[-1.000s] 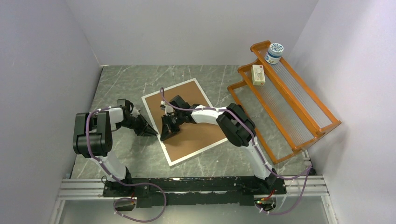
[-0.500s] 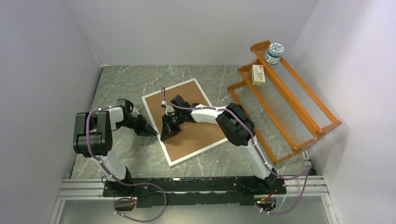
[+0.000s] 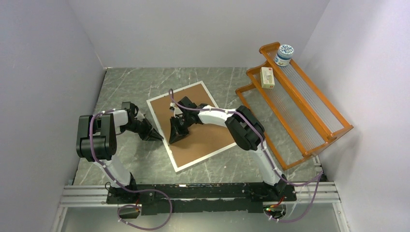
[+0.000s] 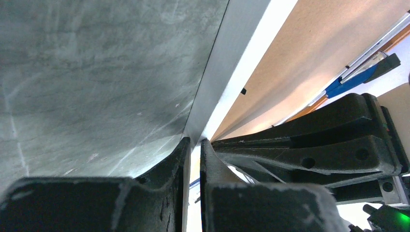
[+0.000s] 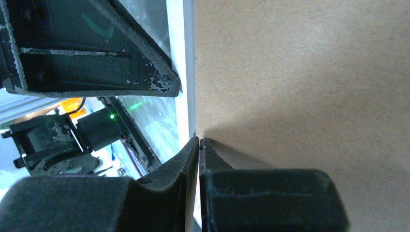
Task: Put the photo into the frame
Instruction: Install the photo frame at the center of the board.
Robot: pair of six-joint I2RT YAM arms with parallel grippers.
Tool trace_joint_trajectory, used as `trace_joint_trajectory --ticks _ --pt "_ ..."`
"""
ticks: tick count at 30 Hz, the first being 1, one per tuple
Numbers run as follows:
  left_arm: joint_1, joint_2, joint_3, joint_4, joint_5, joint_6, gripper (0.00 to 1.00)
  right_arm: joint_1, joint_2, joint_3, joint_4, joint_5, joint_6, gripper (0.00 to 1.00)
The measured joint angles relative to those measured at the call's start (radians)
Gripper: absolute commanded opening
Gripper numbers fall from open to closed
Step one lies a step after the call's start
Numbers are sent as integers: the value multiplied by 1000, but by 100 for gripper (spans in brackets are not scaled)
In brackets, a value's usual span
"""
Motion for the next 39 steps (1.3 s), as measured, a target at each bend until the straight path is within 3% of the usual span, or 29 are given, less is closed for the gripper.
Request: trace_joint_trajectory --ticks 7,11,15,23,31,39 --pt "0 -3 11 -18 -5 7 16 -2 -45 22 -72 153 -26 16" --pt "7 -11 47 -39 -52 27 33 -26 -52 51 -84 214 -58 18" --pt "70 -28 111 -32 -59 30 43 -52 -34 107 -65 187 -43 18" --pt "113 10 177 25 -14 49 44 -44 53 207 60 76 50 17" --pt "111 135 181 47 24 56 23 -19 146 269 126 21 127 15" --pt "110 146 196 24 35 70 17 -22 197 309 155 13 161 13"
